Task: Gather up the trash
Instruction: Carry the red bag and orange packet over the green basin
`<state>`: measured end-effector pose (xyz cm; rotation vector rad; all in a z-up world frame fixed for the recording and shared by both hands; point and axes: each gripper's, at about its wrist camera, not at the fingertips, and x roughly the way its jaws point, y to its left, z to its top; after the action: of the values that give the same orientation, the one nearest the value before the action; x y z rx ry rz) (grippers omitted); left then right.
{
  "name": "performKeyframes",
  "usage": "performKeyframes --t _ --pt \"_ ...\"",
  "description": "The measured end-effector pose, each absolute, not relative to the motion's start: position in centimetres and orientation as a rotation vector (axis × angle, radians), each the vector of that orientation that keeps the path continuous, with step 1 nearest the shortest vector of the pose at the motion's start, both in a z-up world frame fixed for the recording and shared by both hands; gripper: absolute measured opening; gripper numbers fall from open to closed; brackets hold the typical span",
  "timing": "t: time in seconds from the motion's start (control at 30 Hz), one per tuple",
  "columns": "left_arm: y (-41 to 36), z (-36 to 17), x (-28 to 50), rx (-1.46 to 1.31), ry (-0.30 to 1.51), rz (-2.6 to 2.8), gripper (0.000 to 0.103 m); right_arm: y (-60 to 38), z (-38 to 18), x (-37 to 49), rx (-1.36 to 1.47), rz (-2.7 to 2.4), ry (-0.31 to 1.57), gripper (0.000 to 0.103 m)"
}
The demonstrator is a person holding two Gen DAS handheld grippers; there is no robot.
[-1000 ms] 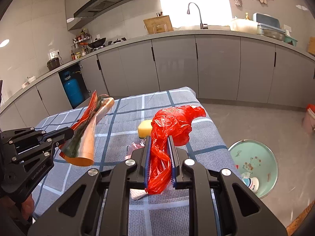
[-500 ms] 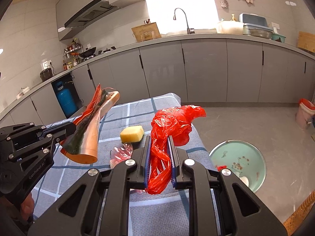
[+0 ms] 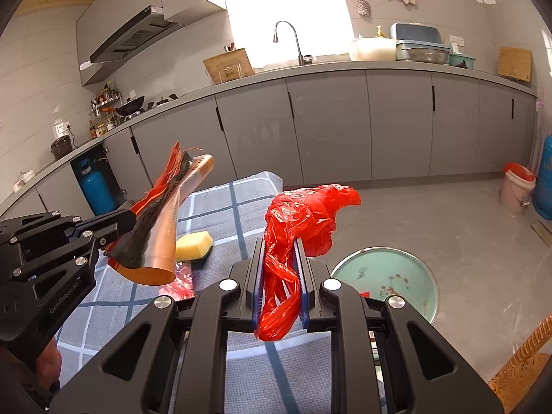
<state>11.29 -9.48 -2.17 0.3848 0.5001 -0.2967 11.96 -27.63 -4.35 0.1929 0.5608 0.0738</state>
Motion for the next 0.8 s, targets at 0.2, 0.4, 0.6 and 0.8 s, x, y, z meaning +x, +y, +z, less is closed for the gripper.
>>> performKeyframes --t 0.2,0.4,0.6,0.8 --pt "-11.8 -2.0 11.6 0.401 0.484 -0.341 0.003 -29.6 -4.5 11.8 0.199 0.032 0.555 0.018" --pt "-14.2 -2.4 12.0 0.415 0.481 -0.387 0.003 -31.7 -4.9 11.8 0.212 -0.01 0.557 0.018" --pt "-16.1 -3.2 13.0 0.428 0.502 -0.42 0.003 -33.5 -5.6 11.9 0.23 -0.042 0.563 0.018" --pt "-18.0 -4.4 13.9 0.449 0.522 -0.451 0.003 -34.9 -6.1 12.3 0.235 -0.066 0.567 0.018"
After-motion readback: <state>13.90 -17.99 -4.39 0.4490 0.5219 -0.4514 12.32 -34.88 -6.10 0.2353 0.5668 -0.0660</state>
